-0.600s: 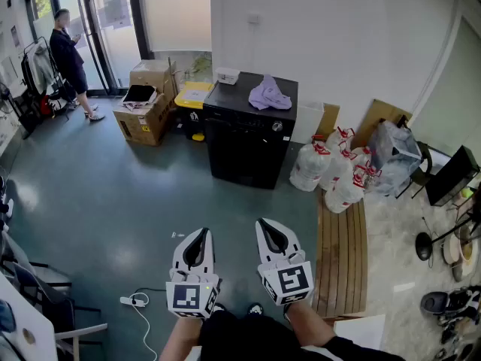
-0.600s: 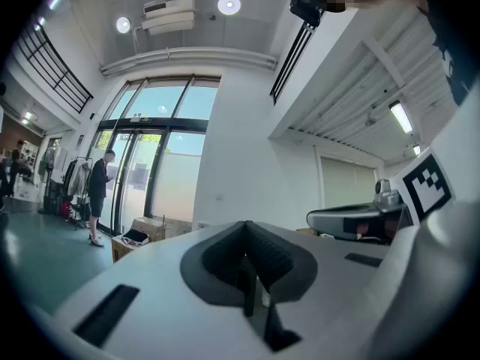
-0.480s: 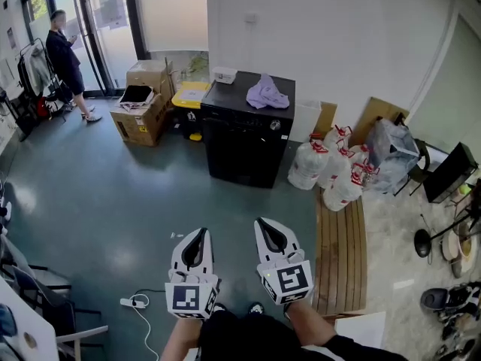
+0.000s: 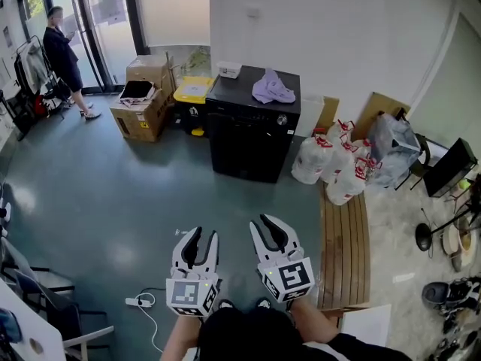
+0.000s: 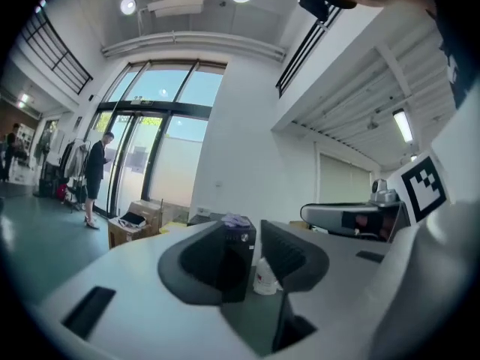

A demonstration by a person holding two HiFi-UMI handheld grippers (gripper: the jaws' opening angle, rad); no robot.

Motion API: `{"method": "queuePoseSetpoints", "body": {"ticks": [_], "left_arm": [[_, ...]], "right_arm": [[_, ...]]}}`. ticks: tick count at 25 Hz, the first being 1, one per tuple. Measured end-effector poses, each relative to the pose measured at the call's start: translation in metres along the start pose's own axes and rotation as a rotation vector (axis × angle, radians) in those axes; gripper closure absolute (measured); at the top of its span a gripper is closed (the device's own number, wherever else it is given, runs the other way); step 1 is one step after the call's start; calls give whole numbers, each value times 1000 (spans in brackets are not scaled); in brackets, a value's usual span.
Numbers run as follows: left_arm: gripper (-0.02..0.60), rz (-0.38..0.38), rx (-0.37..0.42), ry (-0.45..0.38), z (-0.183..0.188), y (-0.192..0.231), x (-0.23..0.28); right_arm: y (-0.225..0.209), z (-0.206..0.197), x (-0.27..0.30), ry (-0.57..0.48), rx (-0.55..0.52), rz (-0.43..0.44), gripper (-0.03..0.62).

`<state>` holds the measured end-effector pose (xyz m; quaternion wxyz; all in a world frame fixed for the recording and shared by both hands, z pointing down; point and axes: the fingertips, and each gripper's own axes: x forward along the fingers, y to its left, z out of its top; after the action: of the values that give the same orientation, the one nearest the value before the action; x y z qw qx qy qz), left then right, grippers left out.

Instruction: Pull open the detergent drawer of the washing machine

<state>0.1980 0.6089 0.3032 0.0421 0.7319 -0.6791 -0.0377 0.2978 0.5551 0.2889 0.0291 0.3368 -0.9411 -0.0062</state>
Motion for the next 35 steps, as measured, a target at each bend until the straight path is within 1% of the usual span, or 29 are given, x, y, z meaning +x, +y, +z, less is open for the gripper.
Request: {"method": "queuePoseSetpoints", "body": {"ticks": [1, 2, 5, 7, 10, 12, 15, 18, 21, 27, 35], "left_arm": [[400, -8, -21, 14, -5, 7, 0], [359, -15, -35, 26, -10, 14, -1], [331, -15, -54, 53, -25, 37, -5], [325, -19, -70, 61, -30, 47, -3], [325, -29, -72, 61, -30, 54, 5], [325, -35, -80, 65, -30, 61, 15], [325, -45, -81, 78, -34, 73, 30], [325, -38, -79, 88, -39, 92, 47], [325, -33, -81, 95, -39, 106, 67], [325, -22, -68, 122, -37, 125, 121], [325, -6, -79, 143, -34, 137, 201]], "right_arm": [[4, -5, 4, 17, 8, 3, 477], [8, -11, 8, 33, 13, 2, 452], [18, -28, 19, 80, 11, -3, 414], [22, -34, 28, 103, 5, 2, 395], [21, -35, 39, 121, -9, 5, 387], [19, -35, 51, 132, -11, 9, 361], [15, -39, 70, 134, 4, 16, 342], [7, -45, 93, 132, 17, 28, 315], [-7, -51, 115, 144, 23, 35, 292], [-39, -51, 160, 147, 31, 55, 278], [-100, -53, 214, 160, 58, 54, 278]]}}
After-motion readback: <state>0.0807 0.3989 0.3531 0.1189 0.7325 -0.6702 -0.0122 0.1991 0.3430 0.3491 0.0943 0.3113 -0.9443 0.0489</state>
